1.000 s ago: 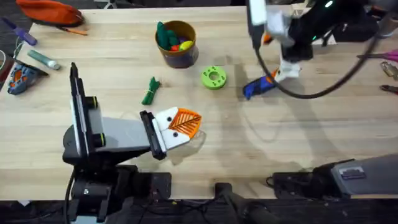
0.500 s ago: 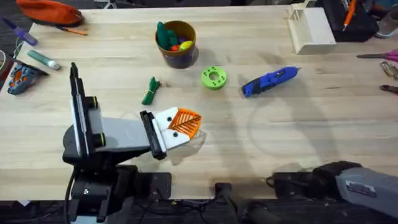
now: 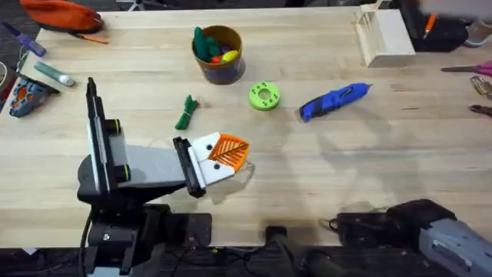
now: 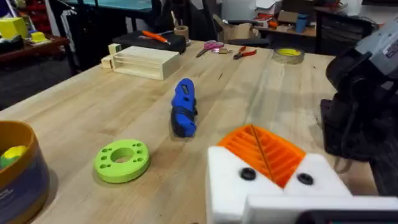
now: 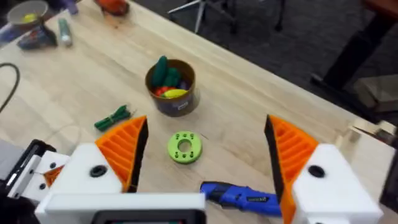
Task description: Pick up the gripper from the table and insert it into the empty holder that is missing its gripper. Then pick up a screw, insert it into the mounting hole, and use the screwdriver to tighten it. Finally, clean up the table by picking up the vegetable and placing it into the bucket.
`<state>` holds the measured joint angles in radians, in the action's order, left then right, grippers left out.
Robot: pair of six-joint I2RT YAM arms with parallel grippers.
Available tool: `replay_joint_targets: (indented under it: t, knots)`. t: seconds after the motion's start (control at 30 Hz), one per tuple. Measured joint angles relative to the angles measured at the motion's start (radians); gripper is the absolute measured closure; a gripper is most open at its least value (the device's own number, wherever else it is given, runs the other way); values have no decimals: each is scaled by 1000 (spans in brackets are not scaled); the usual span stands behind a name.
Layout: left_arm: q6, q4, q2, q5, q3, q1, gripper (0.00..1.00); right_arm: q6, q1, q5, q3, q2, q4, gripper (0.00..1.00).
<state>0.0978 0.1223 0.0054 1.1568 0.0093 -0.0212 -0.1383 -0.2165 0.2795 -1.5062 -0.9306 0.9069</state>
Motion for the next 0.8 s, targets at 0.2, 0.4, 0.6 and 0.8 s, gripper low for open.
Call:
replay_joint_targets:
  t: [0.2, 0.4, 0.6, 0.8]
  knots:
    - [0, 0, 0, 0, 0, 0, 985, 31, 0, -46, 178, 201, 29, 8]
    - [0, 0, 0, 0, 0, 0, 985, 46, 0, -55, 419, 310, 53, 9]
    - [0, 0, 0, 0, 0, 0, 985, 61, 0, -55, 564, 334, 57, 8]
    - [0, 0, 0, 0, 0, 0, 985, 64, 0, -55, 567, 336, 33, 8]
